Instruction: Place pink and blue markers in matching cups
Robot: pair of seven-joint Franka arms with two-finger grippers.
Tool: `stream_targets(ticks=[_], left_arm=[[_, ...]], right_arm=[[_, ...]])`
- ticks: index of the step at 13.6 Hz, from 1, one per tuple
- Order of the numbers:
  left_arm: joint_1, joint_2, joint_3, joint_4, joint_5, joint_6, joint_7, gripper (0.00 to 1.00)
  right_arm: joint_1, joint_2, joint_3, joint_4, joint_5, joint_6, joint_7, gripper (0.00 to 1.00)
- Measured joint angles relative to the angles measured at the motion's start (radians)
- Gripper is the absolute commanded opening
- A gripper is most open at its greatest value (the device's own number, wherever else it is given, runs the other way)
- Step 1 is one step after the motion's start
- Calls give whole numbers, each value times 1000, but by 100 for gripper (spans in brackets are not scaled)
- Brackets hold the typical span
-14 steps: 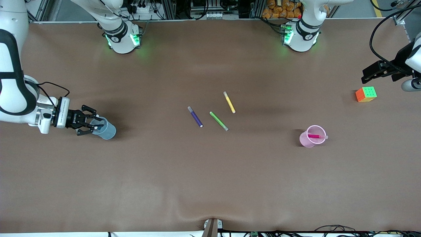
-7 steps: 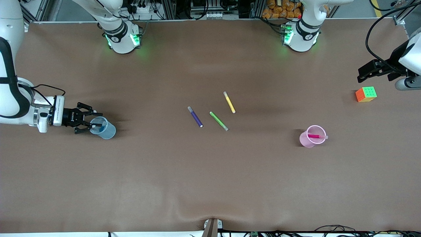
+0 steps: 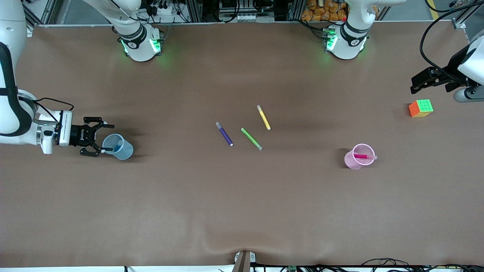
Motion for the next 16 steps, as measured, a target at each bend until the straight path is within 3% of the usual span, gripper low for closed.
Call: stream_targets(ticks=[6, 12, 16], left_arm=[[0, -1, 0, 0, 0, 0, 0, 100], [0, -17, -1, -2, -3, 0, 0, 100], [1, -21, -1, -13, -3, 0, 0, 100]], right_arm=[[60, -1, 5, 87, -28, 0, 161, 100], [158, -25, 5, 250, -197, 17, 549, 100], [225, -68, 7, 318, -377, 78, 825, 100]])
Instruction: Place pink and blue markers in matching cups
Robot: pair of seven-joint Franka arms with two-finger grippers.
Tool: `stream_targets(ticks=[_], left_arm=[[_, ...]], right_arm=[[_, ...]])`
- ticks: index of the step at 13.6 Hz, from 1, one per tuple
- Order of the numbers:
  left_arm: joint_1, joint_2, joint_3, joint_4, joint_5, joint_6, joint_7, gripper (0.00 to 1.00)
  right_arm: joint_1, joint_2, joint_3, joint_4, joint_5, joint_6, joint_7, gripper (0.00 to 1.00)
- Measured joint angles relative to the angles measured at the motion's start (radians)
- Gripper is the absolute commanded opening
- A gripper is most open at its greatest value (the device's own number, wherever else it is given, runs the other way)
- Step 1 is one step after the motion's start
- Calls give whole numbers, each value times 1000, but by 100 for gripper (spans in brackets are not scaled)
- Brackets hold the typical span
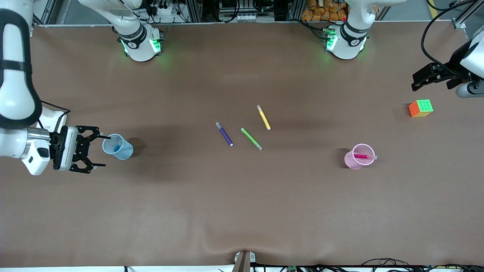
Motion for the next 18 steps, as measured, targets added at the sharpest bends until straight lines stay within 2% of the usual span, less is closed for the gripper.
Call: stream_targets(ticks=[3, 9, 14, 18], left_arm=[[0, 0, 0, -4, 0, 0, 0, 100], [0, -2, 0, -5, 0, 0, 0, 100], [0, -10, 0, -5, 0, 0, 0, 100], [-2, -17, -2, -6, 0, 0, 0, 100]], right_arm=[[35, -46, 1, 30, -99, 0, 189, 100], [39, -160, -4, 35, -273, -4, 504, 100], [35, -265, -12, 35, -423, -68, 922, 100], [39, -366, -7, 24, -453, -188, 1320, 100]])
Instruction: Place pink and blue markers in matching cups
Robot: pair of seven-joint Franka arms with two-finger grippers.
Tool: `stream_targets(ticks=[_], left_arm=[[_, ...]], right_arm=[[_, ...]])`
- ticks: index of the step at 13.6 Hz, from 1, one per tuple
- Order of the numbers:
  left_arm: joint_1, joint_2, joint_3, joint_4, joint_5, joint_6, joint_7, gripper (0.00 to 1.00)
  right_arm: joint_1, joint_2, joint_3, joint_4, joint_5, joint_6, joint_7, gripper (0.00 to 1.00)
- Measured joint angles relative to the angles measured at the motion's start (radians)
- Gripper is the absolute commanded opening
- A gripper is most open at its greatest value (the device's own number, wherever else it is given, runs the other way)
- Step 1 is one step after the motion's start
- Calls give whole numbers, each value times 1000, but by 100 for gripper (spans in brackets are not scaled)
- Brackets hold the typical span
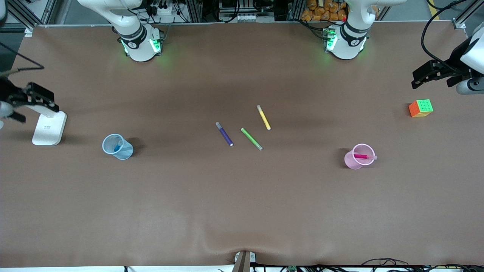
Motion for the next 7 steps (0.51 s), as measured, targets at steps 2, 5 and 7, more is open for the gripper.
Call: stream_targets(ticks=[2, 5, 7], left_arm=[[0, 0, 0, 0, 0, 0, 0, 100], [0, -1, 0, 0, 0, 0, 0, 100], [-2, -5, -3, 0, 0, 0, 0, 100]], right_arm=[[7, -48, 2, -40, -2, -26, 143, 100], [8, -95, -2, -102, -8, -59, 264, 100], [8, -107, -13, -105, -20, -113, 315, 100]])
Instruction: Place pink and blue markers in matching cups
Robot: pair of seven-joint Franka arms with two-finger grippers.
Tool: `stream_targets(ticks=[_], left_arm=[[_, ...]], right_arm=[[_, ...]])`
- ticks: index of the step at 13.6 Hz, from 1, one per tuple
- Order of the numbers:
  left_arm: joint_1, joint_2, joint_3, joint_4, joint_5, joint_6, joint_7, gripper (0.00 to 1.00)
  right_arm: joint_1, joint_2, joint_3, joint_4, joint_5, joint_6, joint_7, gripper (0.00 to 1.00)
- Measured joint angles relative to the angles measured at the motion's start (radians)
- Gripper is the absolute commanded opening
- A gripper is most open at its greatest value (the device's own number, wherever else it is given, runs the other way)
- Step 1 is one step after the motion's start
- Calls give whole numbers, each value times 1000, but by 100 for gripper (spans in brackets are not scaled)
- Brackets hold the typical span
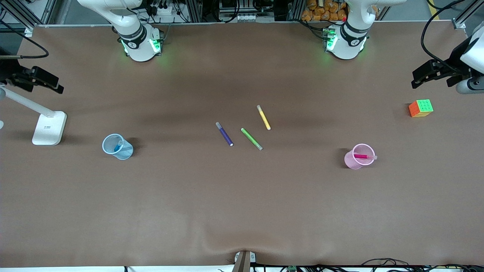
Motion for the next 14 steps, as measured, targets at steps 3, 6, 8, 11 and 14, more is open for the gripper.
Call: stream_targets(ticks=[3, 6, 8, 11, 14], left_arm=[[-1, -5, -19, 0, 0, 0, -1, 100], [-1, -6, -36, 0, -1, 0, -10, 100], [0, -6, -37, 0, -1, 0, -9, 100], [3, -7, -36, 2, -1, 0, -7, 100], [7, -7, -30, 21, -1, 1, -6, 100]], right_arm=[[1, -8, -3, 0, -57, -17, 3, 100], [1, -8, -3, 2, -59, -17, -18, 100], [1, -8, -1, 7, -56, -17, -39, 100], [2, -8, -3, 9, -7, -17, -45, 100], [3, -8, 0, 13, 3, -17, -54, 100]])
